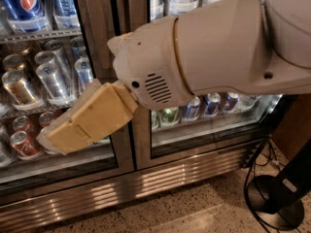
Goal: Open left fridge door
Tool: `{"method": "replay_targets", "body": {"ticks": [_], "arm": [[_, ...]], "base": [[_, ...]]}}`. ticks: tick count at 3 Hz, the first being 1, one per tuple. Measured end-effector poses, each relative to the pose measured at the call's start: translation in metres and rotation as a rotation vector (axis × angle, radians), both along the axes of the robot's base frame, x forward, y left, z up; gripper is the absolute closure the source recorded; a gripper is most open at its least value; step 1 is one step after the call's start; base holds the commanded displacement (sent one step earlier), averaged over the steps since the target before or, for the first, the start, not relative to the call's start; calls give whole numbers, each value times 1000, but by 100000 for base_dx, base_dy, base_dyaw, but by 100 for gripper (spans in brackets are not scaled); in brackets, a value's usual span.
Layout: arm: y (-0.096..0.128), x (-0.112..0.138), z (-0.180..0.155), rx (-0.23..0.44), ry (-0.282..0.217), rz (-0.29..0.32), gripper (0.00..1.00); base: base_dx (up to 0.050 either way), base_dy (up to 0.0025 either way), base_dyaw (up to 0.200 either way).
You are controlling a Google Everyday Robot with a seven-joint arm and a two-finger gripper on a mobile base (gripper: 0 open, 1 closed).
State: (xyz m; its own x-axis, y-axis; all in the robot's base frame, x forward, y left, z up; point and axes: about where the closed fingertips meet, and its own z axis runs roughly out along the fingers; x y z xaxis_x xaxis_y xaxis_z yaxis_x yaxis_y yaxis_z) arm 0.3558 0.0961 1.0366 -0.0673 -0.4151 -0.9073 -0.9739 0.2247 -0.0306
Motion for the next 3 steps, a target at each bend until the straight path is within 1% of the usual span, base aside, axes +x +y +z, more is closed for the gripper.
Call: {"method": "replay_targets", "body": {"ticks": [1, 2, 3], "arm": [[7, 3, 1, -22, -52, -30, 0], [23, 27, 4, -49, -208, -46, 0], [37, 49, 16, -105, -343, -61, 0]], "base": [[0, 0, 0], [0, 0, 0], [0, 0, 0]]}}
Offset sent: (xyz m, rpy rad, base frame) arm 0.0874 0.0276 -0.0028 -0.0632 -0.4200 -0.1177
